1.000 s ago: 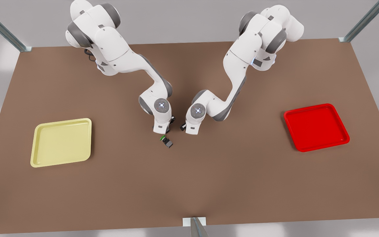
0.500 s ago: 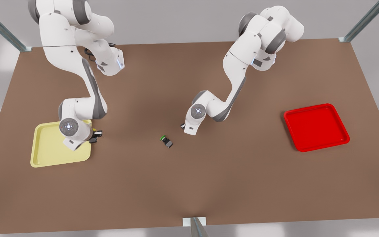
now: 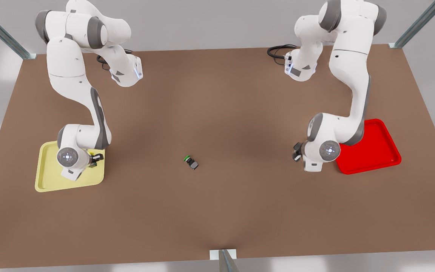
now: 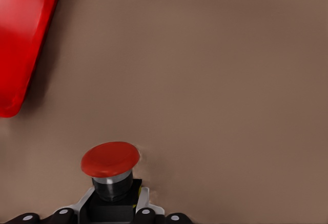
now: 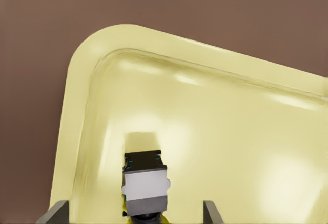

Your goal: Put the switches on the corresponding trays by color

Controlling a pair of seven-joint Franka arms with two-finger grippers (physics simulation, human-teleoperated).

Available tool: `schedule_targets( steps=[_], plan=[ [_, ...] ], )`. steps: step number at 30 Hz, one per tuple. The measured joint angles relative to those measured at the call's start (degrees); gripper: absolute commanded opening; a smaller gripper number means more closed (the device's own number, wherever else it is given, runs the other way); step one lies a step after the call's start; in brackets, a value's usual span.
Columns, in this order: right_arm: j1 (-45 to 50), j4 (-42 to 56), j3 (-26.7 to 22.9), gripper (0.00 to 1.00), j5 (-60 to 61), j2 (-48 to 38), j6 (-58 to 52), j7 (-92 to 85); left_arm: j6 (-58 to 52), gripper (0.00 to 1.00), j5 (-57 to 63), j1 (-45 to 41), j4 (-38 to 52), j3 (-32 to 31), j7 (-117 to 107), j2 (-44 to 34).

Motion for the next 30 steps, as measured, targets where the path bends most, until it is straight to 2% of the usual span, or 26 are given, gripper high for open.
schedule_targets(
  steps=[2, 6, 8, 10, 11, 12, 16, 18, 19, 22, 24, 25, 27, 30],
  plan=[
    [0.25, 10.16, 2.15, 1.0, 1.44, -2.73, -3.93, -1.53, -3.42, 0.48, 3.22, 4.19, -2.79, 0.0, 3.61, -1.01],
    [0.58, 31.8, 11.99, 1.0, 5.15, -3.7, -18.29, -2.0, -7.15, 0.48, 9.05, 10.34, -4.92, -0.03, 10.36, -1.23],
    [-0.48, 35.42, 13.53, 1.0, 5.84, -8.08, -27.56, -0.91, -7.08, 0.48, 11.24, 13.94, -5.18, -0.03, 13.64, -0.83],
    [-1.97, 34.14, 13.88, 1.0, 5.92, -14.63, -34.88, 0.11, -6.66, 0.48, 12.83, 16.22, -5.21, -0.02, 16.66, -0.53],
    [-2.25, 33.09, 13.94, 1.0, 5.77, -17.17, -37.76, 0.75, -6.37, 0.7, 13.4, 16.83, -5.22, -0.02, 18.07, -0.44],
    [-2.37, 31.95, 13.97, 1.0, 5.64, -18.84, -40.16, 1.53, -6.08, 1.0, 13.82, 17.18, -5.23, -0.02, 19.43, -0.3],
    [-2.18, 31.06, 14.04, 1.0, 5.27, -19.88, -46.62, 4.55, -5.52, 1.0, 14.74, 17.78, -5.11, -0.03, 24.23, -0.43],
    [-1.99, 31.07, 14.05, 1.0, 5.16, -19.89, -48.56, 5.83, -7.48, 1.0, 14.82, 17.77, -1.31, -0.1, 26.86, -1.08],
    [-1.94, 31.07, 14.05, 1.0, 5.02, -19.89, -49.31, 6.41, -9.66, 1.0, 14.66, 17.42, 3.23, -0.46, 28.26, -1.56],
    [-1.95, 31.08, 14.05, 1.0, 4.68, -19.89, -50.94, 7.97, -20.14, 1.0, 11.39, 7.15, 31.65, -1.75, 31.59, -1.69],
    [-2.0, 31.08, 14.05, 1.0, 4.56, -19.89, -51.66, 8.85, -23.98, 1.0, 9.12, 1.27, 39.27, -2.34, 33.28, -2.55],
    [-2.01, 31.08, 14.05, 1.0, 4.51, -19.89, -51.94, 9.26, -24.18, 1.0, 7.12, 0.13, 37.59, -1.66, 34.07, -6.14],
    [-2.01, 31.08, 14.05, 1.0, 4.44, -19.89, -52.35, 10.0, -23.31, 1.0, 2.3, -4.1, 31.24, 4.96, 35.54, -12.93],
    [-1.99, 31.13, 14.05, 1.0, 4.36, -19.89, -52.75, 10.96, -24.56, 1.0, -1.68, -5.11, 34.24, 7.75, 37.47, -12.59]
  ],
)
